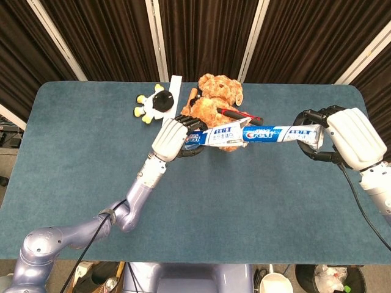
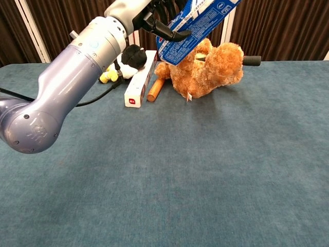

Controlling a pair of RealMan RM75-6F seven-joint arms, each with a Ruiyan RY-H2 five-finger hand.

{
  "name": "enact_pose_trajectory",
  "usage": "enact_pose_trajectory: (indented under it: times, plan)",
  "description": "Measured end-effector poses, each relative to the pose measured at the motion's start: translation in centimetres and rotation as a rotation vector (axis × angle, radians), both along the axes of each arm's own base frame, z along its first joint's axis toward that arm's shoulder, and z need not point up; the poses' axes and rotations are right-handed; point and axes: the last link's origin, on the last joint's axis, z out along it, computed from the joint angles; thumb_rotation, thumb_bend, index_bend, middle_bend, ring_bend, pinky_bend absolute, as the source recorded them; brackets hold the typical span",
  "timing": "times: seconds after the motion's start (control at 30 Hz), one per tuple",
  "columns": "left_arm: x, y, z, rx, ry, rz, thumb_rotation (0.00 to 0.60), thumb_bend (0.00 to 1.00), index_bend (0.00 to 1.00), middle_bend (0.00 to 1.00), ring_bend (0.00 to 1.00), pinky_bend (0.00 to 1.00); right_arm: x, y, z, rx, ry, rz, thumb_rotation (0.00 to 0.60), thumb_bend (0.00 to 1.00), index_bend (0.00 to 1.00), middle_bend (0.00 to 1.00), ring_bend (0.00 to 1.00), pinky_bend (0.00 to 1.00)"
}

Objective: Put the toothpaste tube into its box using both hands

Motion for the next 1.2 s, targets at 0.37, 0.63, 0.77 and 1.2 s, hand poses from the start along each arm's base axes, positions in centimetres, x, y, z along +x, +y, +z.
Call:
enact_pose_trajectory:
  times: [0.37,0.63,0.77,1.2]
  plan:
    - [0.6,-0.3,-0.3,-0.014,0.015,-0.001,0.600,0.39,0.44,0.51,0.46,0.45,-0.6,-0.5,-2.2,0.052,-0.017,-0.016,0.600,0.44,0.81,0.61,0.56,0.47]
    - [1.1,-0.3,-0.8,-0.028,0.015,0.006,0.600,0.39,0.44,0.50,0.46,0.45,-0.2,-1.1,-3.8,0.083,-0.036,0.000,0.600,0.44,0.81,0.61,0.56,0.47]
    - [1.5,-0.3,-1.1,-0.036,0.011,0.008,0.600,0.39,0.44,0.50,0.46,0.45,0.1,-1.2,-4.2,0.092,-0.035,0.008,0.600,0.44,0.81,0.61,0.56,0.47]
    - [4.3,-0.7,-2.0,-0.071,-0.039,0.007,0.600,0.39,0.44,0.50,0.46,0.45,0.0,-1.5,-4.4,0.092,-0.025,-0.003,0.600,0.44,0.81,0.61,0.56,0.47]
